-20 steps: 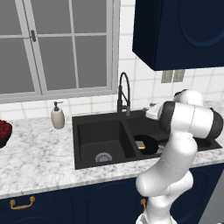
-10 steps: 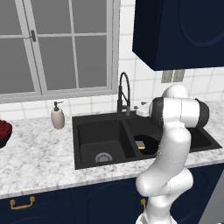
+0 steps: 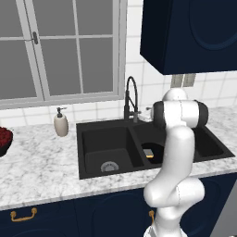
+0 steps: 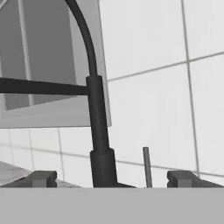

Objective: Pick the pan and sponge and place them into the sink. Then turn on the water.

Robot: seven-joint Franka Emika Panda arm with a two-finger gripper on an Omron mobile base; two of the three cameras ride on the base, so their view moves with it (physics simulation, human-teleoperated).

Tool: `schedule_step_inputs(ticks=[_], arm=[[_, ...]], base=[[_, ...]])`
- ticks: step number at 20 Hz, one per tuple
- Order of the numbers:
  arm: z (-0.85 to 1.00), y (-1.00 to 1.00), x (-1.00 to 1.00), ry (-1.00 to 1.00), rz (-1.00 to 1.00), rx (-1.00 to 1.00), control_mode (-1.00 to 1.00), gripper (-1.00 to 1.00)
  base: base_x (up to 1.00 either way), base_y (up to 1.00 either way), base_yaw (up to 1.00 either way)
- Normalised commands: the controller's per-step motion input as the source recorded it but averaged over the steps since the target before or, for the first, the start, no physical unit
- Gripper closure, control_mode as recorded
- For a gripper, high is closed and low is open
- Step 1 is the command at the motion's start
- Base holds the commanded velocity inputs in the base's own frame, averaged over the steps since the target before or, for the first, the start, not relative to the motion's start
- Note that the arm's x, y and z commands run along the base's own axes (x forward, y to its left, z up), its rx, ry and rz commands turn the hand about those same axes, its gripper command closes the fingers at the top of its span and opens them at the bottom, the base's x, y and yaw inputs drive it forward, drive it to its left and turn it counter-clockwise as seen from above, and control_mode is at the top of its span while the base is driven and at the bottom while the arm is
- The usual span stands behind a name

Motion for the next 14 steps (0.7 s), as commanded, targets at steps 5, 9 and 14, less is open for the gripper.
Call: schedule_step_inputs(ticks=[5,9,14], arm=[[-0.09,0.00,0.49,0.00,-0.01,0.00,-1.00,-1.00],[-0.10,-0.01,0.54,0.00,0.00,0.00,-1.00,-1.00],[-0.18,-0.06,0.53,0.01,0.00,0.00,-1.00,-1.00]], base=[[0.00,0.00,0.00],[0.00,0.00,0.00],[0.00,0.00,0.00]])
